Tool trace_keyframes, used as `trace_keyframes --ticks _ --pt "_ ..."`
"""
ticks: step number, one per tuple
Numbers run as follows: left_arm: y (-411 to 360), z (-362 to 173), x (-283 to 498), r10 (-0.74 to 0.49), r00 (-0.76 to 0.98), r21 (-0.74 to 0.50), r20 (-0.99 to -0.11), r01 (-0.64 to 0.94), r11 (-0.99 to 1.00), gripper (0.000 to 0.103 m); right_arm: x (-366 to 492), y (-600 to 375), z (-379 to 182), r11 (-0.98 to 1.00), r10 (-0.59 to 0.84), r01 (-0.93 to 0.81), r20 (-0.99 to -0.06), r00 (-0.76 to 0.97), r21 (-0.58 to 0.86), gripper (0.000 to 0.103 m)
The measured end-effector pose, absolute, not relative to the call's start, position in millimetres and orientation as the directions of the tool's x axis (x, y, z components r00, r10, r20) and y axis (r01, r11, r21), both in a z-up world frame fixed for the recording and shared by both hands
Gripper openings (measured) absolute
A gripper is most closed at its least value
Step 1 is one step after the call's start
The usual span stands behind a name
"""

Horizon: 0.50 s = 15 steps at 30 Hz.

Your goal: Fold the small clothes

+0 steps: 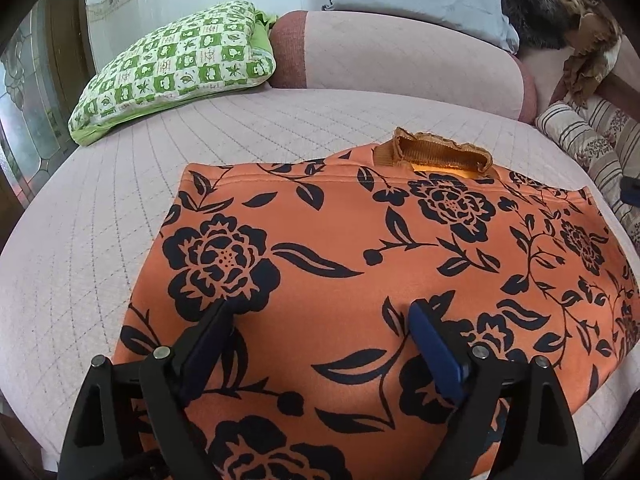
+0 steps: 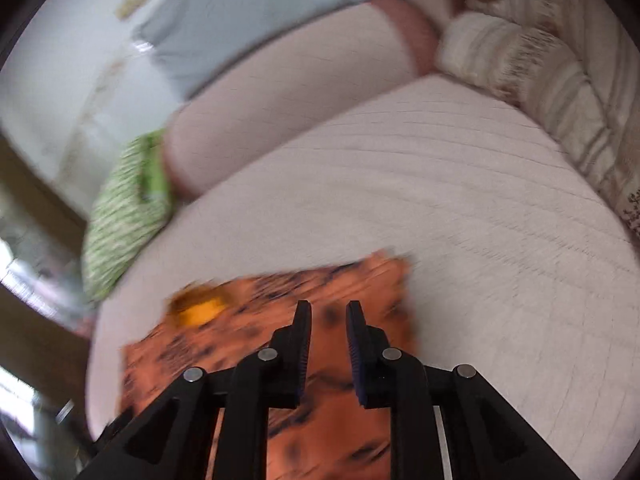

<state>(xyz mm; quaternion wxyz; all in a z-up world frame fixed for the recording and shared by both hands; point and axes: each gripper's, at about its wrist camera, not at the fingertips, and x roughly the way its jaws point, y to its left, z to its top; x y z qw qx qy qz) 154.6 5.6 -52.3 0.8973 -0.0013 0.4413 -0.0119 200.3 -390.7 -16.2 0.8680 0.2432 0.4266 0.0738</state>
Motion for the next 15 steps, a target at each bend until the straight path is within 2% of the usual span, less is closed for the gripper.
trace_keyframes --ticks 2,3,4,6,9,11,12,14,15 --pt "9 -45 151 -0.036 0.614 -0.038 -0.788 0.010 0.999 0.090 187 -376 -15 0.853 0.417 0.004 -0.685 0.597 0.522 0.024" --pt "11 -42 149 -0.038 0.620 -0.045 -0.784 0.006 0.999 0.090 183 -369 -23 0.844 0.444 -0.010 -0.688 0.573 0.537 0.032" --pt "12 -39 148 -0.037 0.623 -0.048 -0.782 -0.001 0.999 0.090 184 -366 -44 0.852 0.438 0.019 -0.732 0.522 0.523 0.036" --pt "17 -33 144 -0.043 0.622 -0.064 -0.782 -0.012 0.998 0.090 184 -376 -79 0.890 0.334 0.144 -0.832 0.442 0.433 0.033" --pt "27 -32 139 -0.041 0.627 -0.078 -0.778 -0.032 0.996 0.090 169 -379 -70 0.847 0.358 0.181 -0.787 0.503 0.500 0.037" --pt "31 -35 142 -0.042 0.613 -0.088 -0.789 -0.045 0.995 0.090 160 -367 -51 0.856 0.366 0.123 -0.755 0.544 0.503 0.060" --pt "33 -37 143 -0.045 0.604 -0.098 -0.796 -0.054 0.994 0.090 156 -362 -46 0.859 0.371 0.095 -0.740 0.560 0.503 0.079" --pt "36 -40 146 -0.046 0.595 -0.106 -0.802 -0.066 0.992 0.090 151 -354 -52 0.874 0.356 0.071 -0.733 0.579 0.480 0.083" --pt "36 -41 147 -0.046 0.591 -0.104 -0.806 -0.066 0.992 0.090 154 -353 -63 0.888 0.326 0.102 -0.770 0.549 0.448 0.079"
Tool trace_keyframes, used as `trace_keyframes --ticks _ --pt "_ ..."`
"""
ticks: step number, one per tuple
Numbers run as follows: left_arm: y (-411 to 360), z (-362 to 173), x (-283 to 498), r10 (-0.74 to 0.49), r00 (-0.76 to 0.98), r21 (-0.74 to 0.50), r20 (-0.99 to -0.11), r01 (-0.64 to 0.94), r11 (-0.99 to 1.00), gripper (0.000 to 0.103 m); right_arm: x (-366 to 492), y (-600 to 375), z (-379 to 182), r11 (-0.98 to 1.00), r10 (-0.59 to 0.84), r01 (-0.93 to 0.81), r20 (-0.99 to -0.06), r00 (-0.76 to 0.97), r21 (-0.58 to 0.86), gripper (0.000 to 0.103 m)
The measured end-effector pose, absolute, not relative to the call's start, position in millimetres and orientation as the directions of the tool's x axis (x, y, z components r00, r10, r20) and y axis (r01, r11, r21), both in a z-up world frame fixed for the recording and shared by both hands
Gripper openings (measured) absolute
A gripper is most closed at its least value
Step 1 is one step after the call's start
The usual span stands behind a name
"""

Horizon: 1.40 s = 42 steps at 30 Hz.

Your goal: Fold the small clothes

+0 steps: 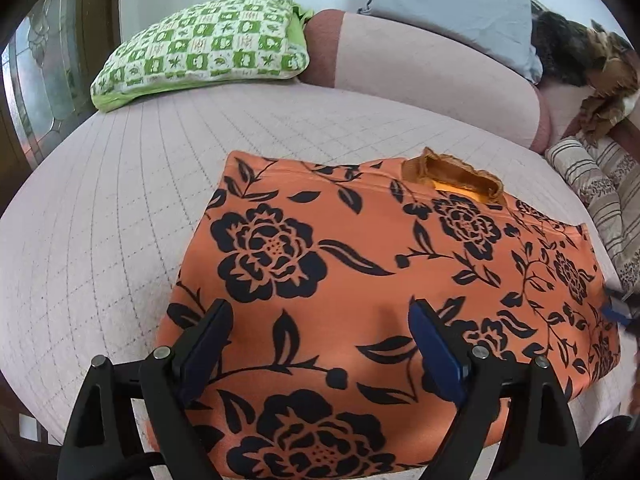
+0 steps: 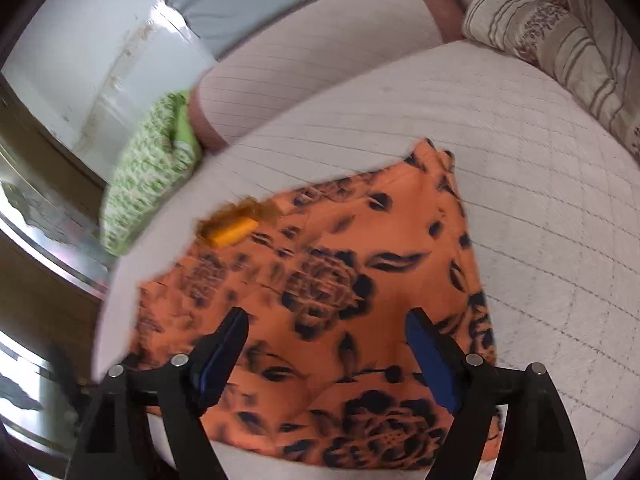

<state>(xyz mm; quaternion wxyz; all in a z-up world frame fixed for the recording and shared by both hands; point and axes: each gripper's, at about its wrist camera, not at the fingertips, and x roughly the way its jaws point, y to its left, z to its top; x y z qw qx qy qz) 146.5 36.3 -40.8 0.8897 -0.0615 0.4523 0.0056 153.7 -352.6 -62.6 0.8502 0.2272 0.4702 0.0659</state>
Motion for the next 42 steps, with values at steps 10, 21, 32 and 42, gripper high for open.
trace_keyframes --ticks 10,21,32,42 --pt "36 -46 148 -0.055 0.580 -0.101 -0.813 -0.047 0.994 0.090 165 -363 -65 0.892 0.252 0.197 -0.810 0.530 0.407 0.073" --pt "38 -50 151 -0.063 0.572 -0.110 -0.818 -0.049 0.993 0.090 211 -351 -37 0.896 0.277 0.140 -0.775 0.568 0.422 0.076" --pt "37 -51 154 -0.068 0.566 -0.120 -0.821 -0.056 0.991 0.090 233 -387 -67 0.826 0.283 0.277 -0.787 0.548 0.490 0.078" --pt "37 -50 153 -0.073 0.568 -0.134 -0.819 -0.066 0.989 0.090 179 -369 -44 0.822 0.321 0.217 -0.744 0.586 0.526 0.080"
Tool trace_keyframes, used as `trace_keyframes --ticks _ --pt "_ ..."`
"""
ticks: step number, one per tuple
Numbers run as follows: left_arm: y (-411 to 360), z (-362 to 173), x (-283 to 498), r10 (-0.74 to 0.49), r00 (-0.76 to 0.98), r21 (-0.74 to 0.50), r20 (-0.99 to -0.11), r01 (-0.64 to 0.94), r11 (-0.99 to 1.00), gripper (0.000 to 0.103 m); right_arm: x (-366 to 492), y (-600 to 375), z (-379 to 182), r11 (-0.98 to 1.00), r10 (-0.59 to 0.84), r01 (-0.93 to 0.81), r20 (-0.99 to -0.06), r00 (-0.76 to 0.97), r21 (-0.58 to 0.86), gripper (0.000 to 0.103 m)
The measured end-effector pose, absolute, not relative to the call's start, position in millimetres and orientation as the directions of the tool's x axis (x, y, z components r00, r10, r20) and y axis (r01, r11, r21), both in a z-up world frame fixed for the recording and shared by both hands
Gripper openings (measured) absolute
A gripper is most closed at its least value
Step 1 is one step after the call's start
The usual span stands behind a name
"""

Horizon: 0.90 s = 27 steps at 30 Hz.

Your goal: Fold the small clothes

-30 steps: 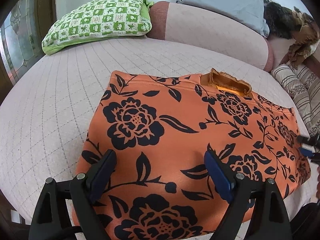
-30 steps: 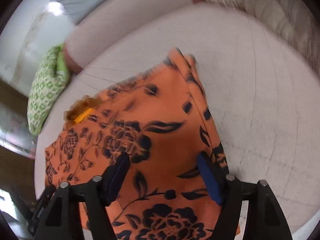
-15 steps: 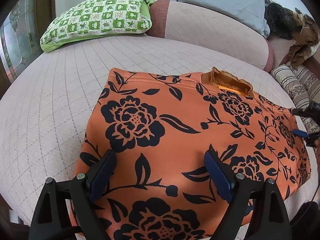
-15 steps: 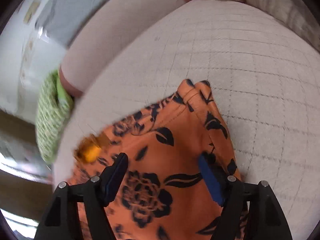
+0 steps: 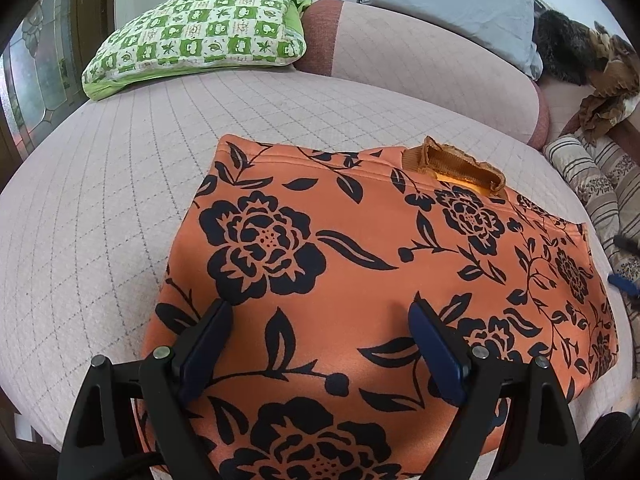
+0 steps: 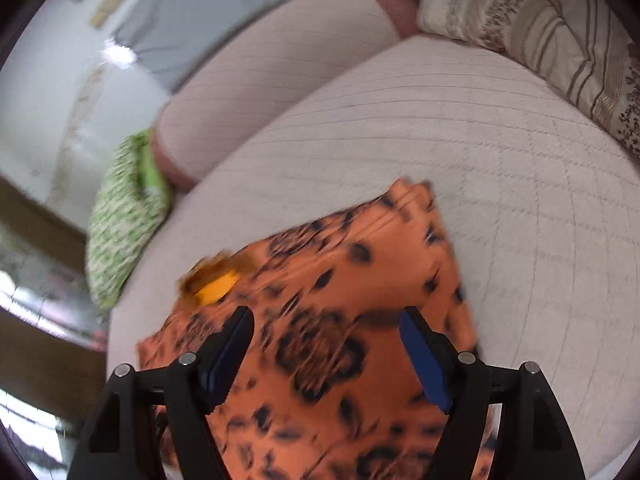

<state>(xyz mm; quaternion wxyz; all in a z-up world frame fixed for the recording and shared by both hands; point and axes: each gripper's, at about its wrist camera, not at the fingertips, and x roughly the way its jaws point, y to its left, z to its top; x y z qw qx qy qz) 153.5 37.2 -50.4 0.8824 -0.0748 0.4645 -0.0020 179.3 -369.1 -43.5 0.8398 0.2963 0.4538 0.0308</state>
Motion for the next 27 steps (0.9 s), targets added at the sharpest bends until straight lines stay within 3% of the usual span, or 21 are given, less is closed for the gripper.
trace_keyframes --ticks 3,6,9,11,15,18,21,27 --pt "38 -49 151 -0.080 0.571 -0.144 -0.817 -0.068 0.987 0.090 171 -367 -82 0.844 0.282 0.294 -0.837 0.468 0.449 0.082" --pt "40 -47 144 -0.081 0.578 -0.146 -0.812 -0.067 0.987 0.090 155 -366 -68 0.834 0.261 0.298 -0.809 0.527 0.464 0.081" --pt "39 -46 142 -0.076 0.580 -0.135 -0.811 -0.058 0.989 0.090 138 -347 -37 0.875 0.269 0.188 -0.770 0.579 0.447 0.082" --pt "39 -46 141 -0.076 0.581 -0.136 -0.810 -0.060 0.989 0.090 125 -340 -35 0.895 0.253 0.158 -0.766 0.590 0.417 0.089" --pt "37 -46 137 -0.067 0.582 -0.123 -0.811 -0.058 0.991 0.090 131 -352 -88 0.868 0.258 0.301 -0.878 0.404 0.394 0.091" --pt "39 -44 135 -0.066 0.588 -0.128 -0.806 -0.064 0.990 0.090 110 -346 -59 0.860 0.272 0.249 -0.813 0.515 0.446 0.091" --pt "40 -42 133 -0.063 0.595 -0.131 -0.801 -0.071 0.989 0.090 86 -333 -40 0.896 0.247 0.188 -0.802 0.544 0.403 0.091" --pt "39 -41 129 -0.046 0.606 -0.110 -0.794 -0.069 0.991 0.090 37 -337 -68 0.816 0.308 0.266 -0.777 0.549 0.512 0.092"
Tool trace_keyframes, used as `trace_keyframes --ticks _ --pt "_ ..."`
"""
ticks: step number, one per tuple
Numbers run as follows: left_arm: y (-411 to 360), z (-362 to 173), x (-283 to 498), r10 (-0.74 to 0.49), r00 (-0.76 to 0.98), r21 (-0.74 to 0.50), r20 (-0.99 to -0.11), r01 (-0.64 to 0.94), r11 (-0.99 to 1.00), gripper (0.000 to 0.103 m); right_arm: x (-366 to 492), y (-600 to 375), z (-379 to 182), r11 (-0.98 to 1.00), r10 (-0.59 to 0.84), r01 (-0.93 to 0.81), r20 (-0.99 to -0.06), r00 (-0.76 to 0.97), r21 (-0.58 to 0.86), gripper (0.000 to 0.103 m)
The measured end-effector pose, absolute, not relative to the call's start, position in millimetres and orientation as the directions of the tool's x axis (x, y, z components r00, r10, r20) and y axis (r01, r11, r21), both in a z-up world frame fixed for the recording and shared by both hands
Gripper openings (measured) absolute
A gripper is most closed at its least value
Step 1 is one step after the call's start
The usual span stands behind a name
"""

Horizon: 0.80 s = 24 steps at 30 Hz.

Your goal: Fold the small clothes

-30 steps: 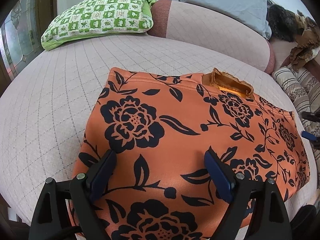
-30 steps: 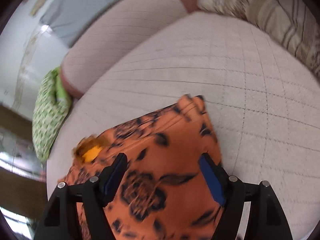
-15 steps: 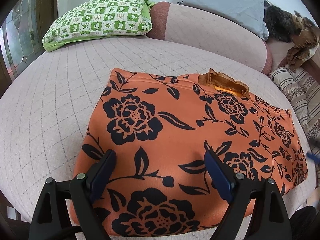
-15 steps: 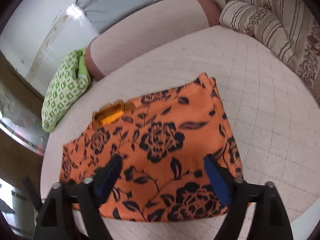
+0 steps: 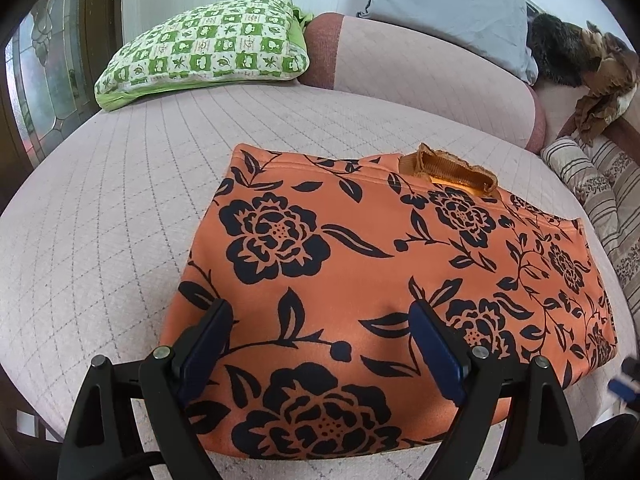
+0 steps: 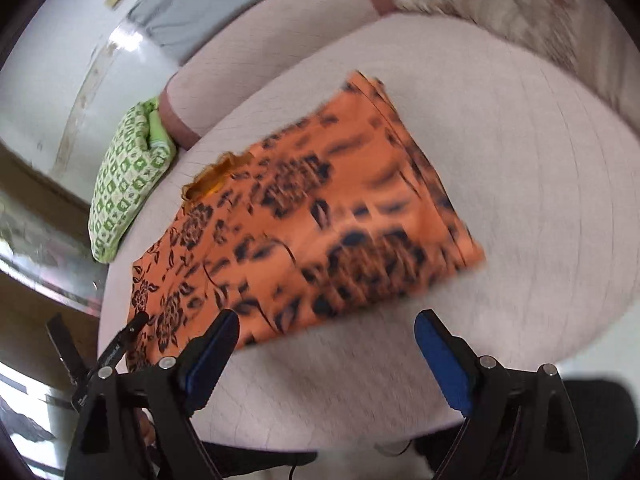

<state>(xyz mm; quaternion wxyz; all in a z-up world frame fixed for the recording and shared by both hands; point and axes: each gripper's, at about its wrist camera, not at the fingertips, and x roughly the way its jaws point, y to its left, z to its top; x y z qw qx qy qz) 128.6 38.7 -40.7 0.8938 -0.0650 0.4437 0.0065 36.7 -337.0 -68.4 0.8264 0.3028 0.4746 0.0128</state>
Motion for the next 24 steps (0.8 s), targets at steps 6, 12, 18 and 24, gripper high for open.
trace_keyframes --ticks 6,12,18,24 --pt "33 -41 125 -0.037 0.606 -0.083 -0.794 -0.048 0.995 0.090 35 -340 -101 0.761 0.345 0.318 -0.768 0.540 0.565 0.092" --pt "38 -16 112 -0.036 0.678 -0.111 -0.734 -0.069 0.991 0.090 32 -375 -107 0.608 0.370 0.411 -0.700 0.610 0.679 0.091" --pt "21 -3 99 -0.054 0.685 -0.119 -0.727 -0.048 0.992 0.090 40 -395 -113 0.497 0.354 0.470 -0.665 0.657 0.729 0.093" --pt "4 -3 90 -0.013 0.697 -0.081 -0.717 -0.065 0.995 0.090 59 -397 -107 0.460 0.381 0.448 -0.626 0.680 0.767 0.094"
